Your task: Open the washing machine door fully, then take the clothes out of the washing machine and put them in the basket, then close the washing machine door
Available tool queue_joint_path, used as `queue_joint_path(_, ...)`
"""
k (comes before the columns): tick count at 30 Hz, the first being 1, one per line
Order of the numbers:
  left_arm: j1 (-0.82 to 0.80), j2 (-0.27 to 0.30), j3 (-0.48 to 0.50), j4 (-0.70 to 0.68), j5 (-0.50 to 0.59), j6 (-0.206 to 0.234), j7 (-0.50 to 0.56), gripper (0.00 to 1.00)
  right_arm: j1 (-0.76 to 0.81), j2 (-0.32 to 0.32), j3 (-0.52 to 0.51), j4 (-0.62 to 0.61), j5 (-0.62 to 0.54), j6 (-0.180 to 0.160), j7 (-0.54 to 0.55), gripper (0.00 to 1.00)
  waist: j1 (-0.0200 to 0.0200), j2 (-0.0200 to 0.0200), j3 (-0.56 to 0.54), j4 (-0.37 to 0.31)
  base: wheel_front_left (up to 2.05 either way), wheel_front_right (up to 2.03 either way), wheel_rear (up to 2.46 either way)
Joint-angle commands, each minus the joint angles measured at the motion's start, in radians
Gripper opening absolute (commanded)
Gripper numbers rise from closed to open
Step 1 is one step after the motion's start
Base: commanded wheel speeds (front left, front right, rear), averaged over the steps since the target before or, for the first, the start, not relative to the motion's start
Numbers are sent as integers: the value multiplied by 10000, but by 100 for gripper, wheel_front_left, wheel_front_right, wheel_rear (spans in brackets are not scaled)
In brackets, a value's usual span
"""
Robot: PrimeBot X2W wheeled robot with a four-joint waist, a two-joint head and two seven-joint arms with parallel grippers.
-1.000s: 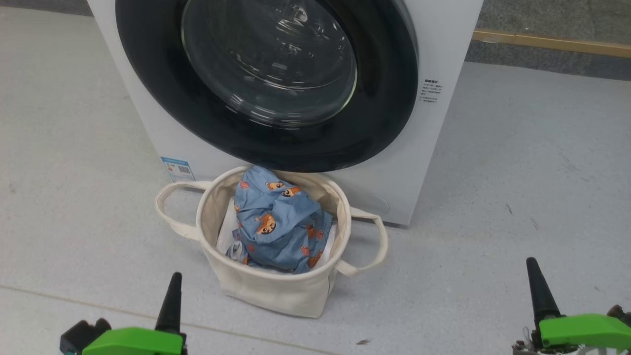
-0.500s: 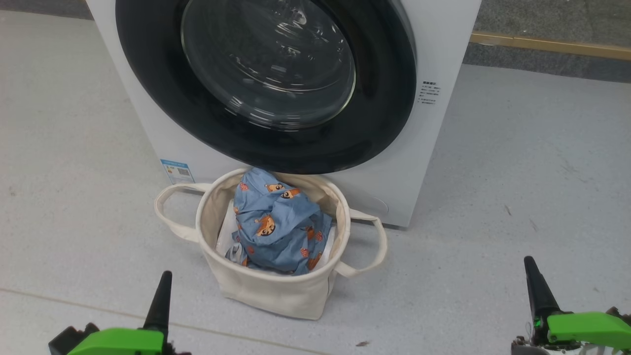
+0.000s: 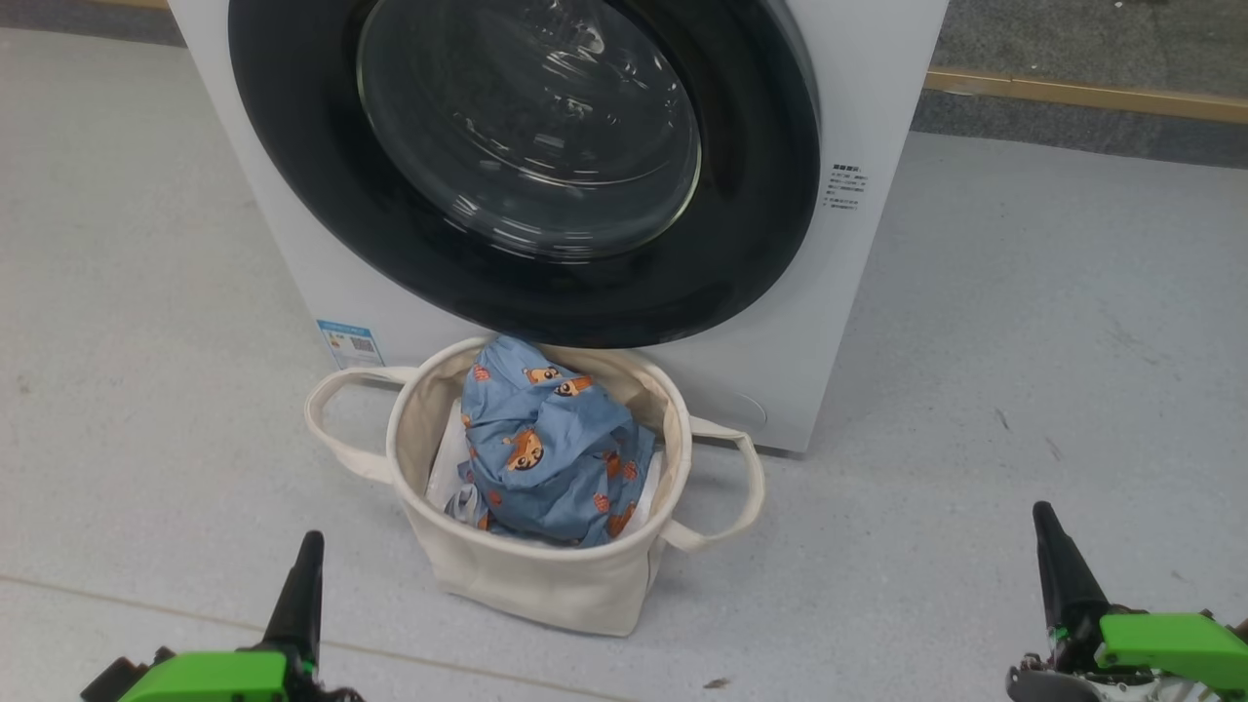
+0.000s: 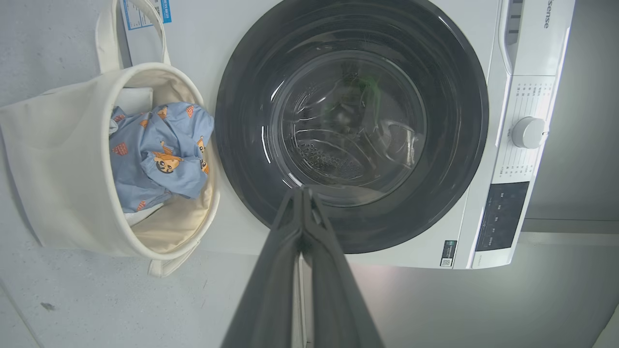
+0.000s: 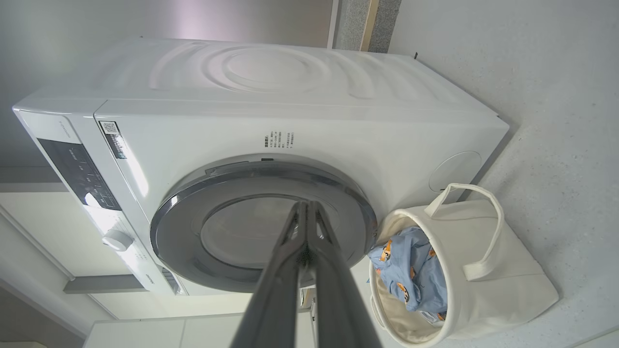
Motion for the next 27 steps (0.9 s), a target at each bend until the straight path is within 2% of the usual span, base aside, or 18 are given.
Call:
queue_joint_path(1, -249, 155, 413, -382, -264, -112, 82, 0, -547, -202, 183, -282, 281, 2, 135, 0, 0, 0, -5, -2, 0, 0, 0)
queue_joint_path(8, -243, 151, 620, -414, -964, -188, 276, 0, -633, -201, 171, -188, 998, 2, 332, 0, 0, 0, -36, -13, 0, 0, 0)
queue_joint_path(27, -248, 100, 691, -410, -905, -188, 333, 0, -638, -164, 117, -185, 954, 2, 375, 0, 0, 0, -36, -13, 0, 0, 0)
